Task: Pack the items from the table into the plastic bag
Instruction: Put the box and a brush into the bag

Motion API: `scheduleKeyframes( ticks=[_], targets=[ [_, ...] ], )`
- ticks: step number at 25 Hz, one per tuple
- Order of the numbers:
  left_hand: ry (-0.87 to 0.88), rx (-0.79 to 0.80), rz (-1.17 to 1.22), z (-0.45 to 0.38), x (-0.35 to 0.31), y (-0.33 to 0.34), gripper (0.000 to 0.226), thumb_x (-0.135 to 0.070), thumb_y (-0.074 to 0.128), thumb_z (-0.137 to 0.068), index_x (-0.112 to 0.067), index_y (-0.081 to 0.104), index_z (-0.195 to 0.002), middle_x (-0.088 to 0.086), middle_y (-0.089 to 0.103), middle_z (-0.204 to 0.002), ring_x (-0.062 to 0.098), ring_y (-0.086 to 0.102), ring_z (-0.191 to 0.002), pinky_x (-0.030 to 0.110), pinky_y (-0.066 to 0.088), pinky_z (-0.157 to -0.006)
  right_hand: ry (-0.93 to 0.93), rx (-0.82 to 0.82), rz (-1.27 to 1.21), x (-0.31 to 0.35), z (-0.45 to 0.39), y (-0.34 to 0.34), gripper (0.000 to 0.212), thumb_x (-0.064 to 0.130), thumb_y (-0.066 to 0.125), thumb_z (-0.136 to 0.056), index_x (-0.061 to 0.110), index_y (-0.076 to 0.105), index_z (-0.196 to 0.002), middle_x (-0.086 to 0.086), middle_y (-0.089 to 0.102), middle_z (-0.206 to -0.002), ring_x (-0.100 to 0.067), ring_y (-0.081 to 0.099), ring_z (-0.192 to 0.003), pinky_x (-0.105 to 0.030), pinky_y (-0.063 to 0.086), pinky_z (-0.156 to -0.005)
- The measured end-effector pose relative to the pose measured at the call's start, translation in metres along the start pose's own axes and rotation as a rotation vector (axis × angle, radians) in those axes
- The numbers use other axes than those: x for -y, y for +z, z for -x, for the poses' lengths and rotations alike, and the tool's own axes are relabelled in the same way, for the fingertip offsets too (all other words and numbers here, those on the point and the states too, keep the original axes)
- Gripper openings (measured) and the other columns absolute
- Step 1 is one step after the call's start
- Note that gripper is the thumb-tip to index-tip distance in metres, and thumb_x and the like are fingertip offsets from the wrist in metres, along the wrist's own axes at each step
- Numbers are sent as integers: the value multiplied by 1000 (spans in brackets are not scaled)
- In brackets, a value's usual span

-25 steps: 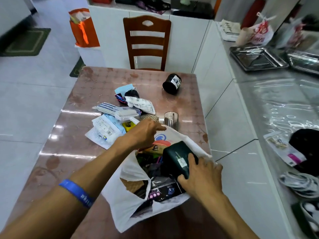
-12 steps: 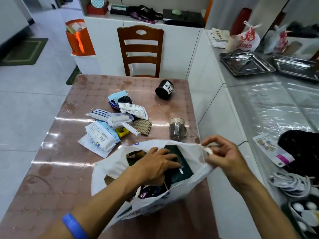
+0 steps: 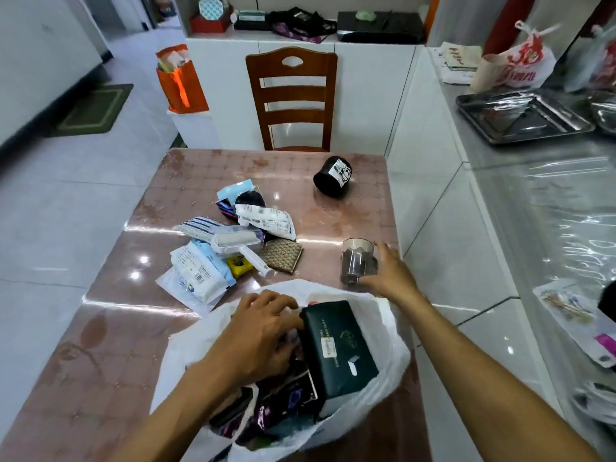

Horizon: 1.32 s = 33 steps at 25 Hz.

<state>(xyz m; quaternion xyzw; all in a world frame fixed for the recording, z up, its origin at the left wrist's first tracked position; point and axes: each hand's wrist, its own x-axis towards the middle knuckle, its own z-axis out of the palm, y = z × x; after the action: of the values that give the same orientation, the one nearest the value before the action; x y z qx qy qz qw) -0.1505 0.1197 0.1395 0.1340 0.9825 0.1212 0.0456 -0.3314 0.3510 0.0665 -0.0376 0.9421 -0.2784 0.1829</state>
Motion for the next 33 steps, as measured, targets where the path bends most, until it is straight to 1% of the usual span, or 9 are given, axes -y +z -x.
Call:
scheduleKeyframes(
  ticks=[3, 6, 9, 13, 16, 19, 23, 30, 33],
  targets=[
    [-202, 102, -266, 17, 12, -1, 53, -35, 80, -58, -43, 66, -109, 10, 50, -142, 34, 41, -131, 57, 32, -100, -99, 73, 328, 7, -37, 12, 115, 42, 83, -68, 27, 7, -153, -7, 11, -162, -40, 35, -137, -49, 39, -103],
    [-412, 89, -312, 41, 27, -17, 57, -31, 83, -62, -44, 62, -113, 12, 56, -137, 40, 52, -121, 57, 45, -89, -78, 147, 251, 9, -45, 26, 100, 38, 83, -64, 24, 24, -144, -14, 32, -142, -41, 52, -118, -40, 42, -80],
    [-491, 45, -46, 54, 47, -38, 53, -18, 70, -78, -41, 54, -123, -7, 60, -123, 27, 59, -106, 42, 56, -72, -7, 207, -134, 27, -26, 17, 102, 49, 87, -48, 24, 38, -134, -7, 52, -128, -28, 58, -104, -33, 47, -73],
    [-459, 85, 415, 52, 65, -60, 57, -3, 59, -80, -23, 55, -133, -9, 56, -132, 13, 51, -122, 29, 43, -100, -217, -17, -712, 86, 66, -84, 74, 53, 83, -56, 35, 50, -120, 1, 67, -111, -17, 65, -98, -32, 51, -82],
    [-411, 106, 578, 45, 70, -71, 63, 6, 51, -80, -21, 53, -136, -9, 52, -133, 10, 46, -124, 26, 37, -102, -408, 246, -866, 137, 167, -114, 77, 49, 77, -58, 34, 50, -128, 1, 68, -115, -17, 68, -103, -31, 56, -82],
    [-344, 108, 637, 43, 78, -76, 69, 14, 40, -76, -21, 57, -134, -3, 52, -141, 13, 42, -132, 27, 36, -105, -189, 361, -575, 169, 211, -39, 83, 60, 81, -48, 46, 44, -120, 11, 65, -112, -11, 66, -102, -26, 55, -81],
    [-233, 120, 637, 51, 84, -78, 64, 13, 43, -82, -20, 55, -136, -12, 47, -134, 5, 39, -125, 16, 32, -92, -123, -40, 325, 172, 184, 74, 83, 62, 72, -67, 26, 30, -128, -6, 42, -124, -26, 51, -108, -39, 48, -84],
    [-32, 177, 751, 59, 94, -63, 79, 10, 33, -64, -20, 58, -133, -9, 55, -137, 4, 45, -130, 13, 35, -104, 48, 54, 482, 168, 153, 80, 39, 44, 47, -94, 19, 59, -122, -14, 64, -120, -36, 54, -110, -40, 46, -83],
    [-44, 200, 798, 63, 107, -64, 77, 8, 36, -60, -22, 64, -125, -8, 62, -130, 0, 51, -124, 18, 41, -101, -137, -209, 597, 203, 170, 65, 28, 39, 49, -93, 18, 68, -99, -9, 70, -97, -29, 62, -88, -33, 45, -64]
  ],
)
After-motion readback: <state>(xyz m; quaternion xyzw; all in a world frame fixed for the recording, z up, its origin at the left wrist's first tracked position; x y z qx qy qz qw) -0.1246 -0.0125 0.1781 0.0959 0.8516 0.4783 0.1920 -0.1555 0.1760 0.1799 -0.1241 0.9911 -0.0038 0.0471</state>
